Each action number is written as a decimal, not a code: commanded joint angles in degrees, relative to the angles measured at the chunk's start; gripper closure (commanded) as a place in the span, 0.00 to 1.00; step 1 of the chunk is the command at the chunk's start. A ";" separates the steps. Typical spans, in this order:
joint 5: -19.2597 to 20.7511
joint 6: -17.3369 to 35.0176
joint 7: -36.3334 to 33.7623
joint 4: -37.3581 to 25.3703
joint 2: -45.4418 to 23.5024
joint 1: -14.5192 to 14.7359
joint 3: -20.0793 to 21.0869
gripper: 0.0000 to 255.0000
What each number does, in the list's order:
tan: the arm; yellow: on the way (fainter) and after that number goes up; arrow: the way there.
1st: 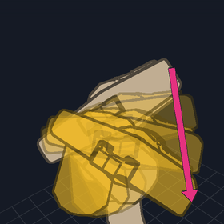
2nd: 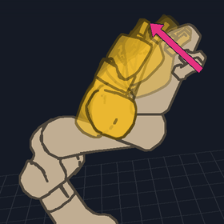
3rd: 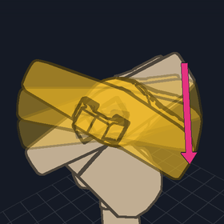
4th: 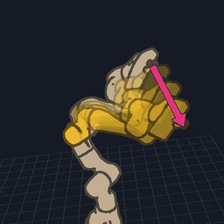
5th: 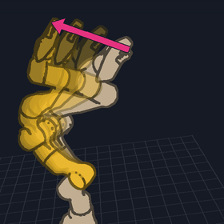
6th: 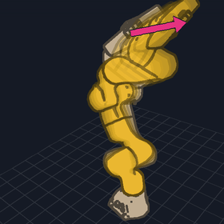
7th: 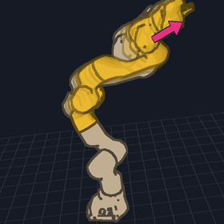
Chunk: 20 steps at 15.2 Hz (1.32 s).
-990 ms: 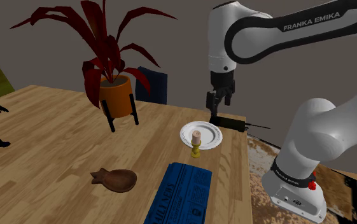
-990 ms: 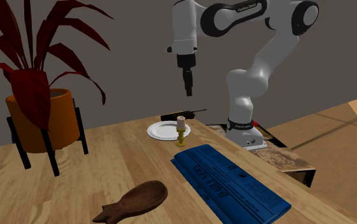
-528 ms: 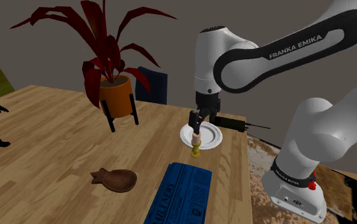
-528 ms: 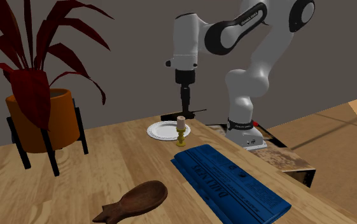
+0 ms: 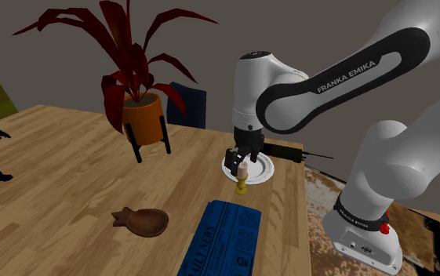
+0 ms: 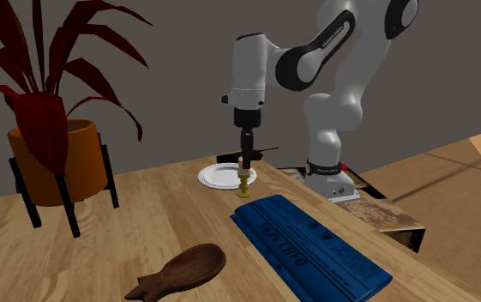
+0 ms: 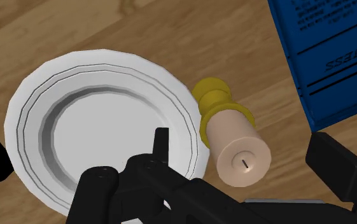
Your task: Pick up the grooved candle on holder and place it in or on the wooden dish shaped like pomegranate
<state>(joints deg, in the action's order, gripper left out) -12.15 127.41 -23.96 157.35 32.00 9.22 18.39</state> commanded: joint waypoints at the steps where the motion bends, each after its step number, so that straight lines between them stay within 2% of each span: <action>1: -0.31 2.51 -0.22 1.18 -1.28 0.12 0.56 0.00; 9: -0.30 2.50 -0.22 1.17 -1.27 0.12 0.55 0.00; 10: -0.30 2.50 -0.22 1.17 -1.27 0.12 0.55 1.00; 20: -0.23 1.50 -0.21 0.75 -0.69 0.14 0.38 1.00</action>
<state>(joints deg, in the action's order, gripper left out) -12.38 129.36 -24.21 158.22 30.99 9.34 18.86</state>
